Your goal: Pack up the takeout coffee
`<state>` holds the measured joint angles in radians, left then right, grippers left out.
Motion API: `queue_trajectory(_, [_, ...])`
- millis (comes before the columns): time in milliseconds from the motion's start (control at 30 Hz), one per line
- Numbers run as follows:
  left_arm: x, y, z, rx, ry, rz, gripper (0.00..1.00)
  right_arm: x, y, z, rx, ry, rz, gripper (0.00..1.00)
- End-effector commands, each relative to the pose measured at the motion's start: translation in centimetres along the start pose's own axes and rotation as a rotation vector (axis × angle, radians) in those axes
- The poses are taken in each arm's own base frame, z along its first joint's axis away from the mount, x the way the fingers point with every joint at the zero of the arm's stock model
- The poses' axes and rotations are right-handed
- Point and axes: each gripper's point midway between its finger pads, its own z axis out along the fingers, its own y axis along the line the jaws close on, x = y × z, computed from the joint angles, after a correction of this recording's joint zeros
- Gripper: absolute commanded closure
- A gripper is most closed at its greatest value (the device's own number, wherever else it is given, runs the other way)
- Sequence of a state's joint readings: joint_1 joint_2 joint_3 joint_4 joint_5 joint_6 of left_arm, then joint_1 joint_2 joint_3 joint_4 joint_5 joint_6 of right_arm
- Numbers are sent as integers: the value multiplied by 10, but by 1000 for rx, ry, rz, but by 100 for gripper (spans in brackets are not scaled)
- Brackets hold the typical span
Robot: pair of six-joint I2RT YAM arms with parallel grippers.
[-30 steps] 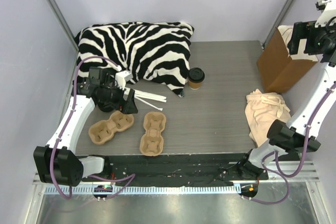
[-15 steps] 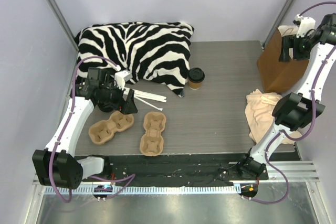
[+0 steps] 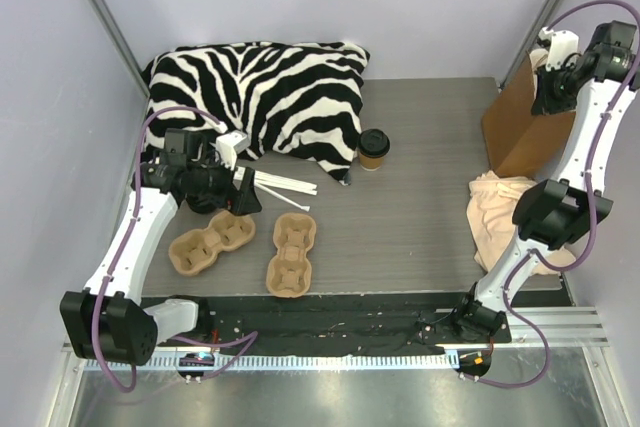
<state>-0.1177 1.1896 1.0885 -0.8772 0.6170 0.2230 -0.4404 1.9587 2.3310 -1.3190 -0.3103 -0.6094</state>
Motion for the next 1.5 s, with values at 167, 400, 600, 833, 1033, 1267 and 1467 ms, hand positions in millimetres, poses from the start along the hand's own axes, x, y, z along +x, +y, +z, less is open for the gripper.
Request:
queue_trajectory(167, [-18,-1,-3,-6,-64,18,13,-54,51,-143,110,-315,-135,99])
queue_trajectory(400, [-21,-2,-3,-5,-71,7,13,-33,136,-152,-70,-307,-89,99])
queue_trajectory(600, [-22,-1,-5,-16,-72,5,13,0,210,-143,-305,-195,-69,99])
queue_trajectory(833, [-22,-1,-6,-18,-78,-2,13,43,271,-123,-508,-49,-90,99])
queue_trajectory(1033, [-19,-1,-5,-24,-72,-5,13,57,308,-136,-740,-11,-80,54])
queue_trajectory(1267, [-18,0,-6,-30,-67,-3,13,59,317,-158,-789,-54,-118,31])
queue_trajectory(1467, [-23,2,-5,-26,-64,-5,13,98,320,-146,-753,23,-201,36])
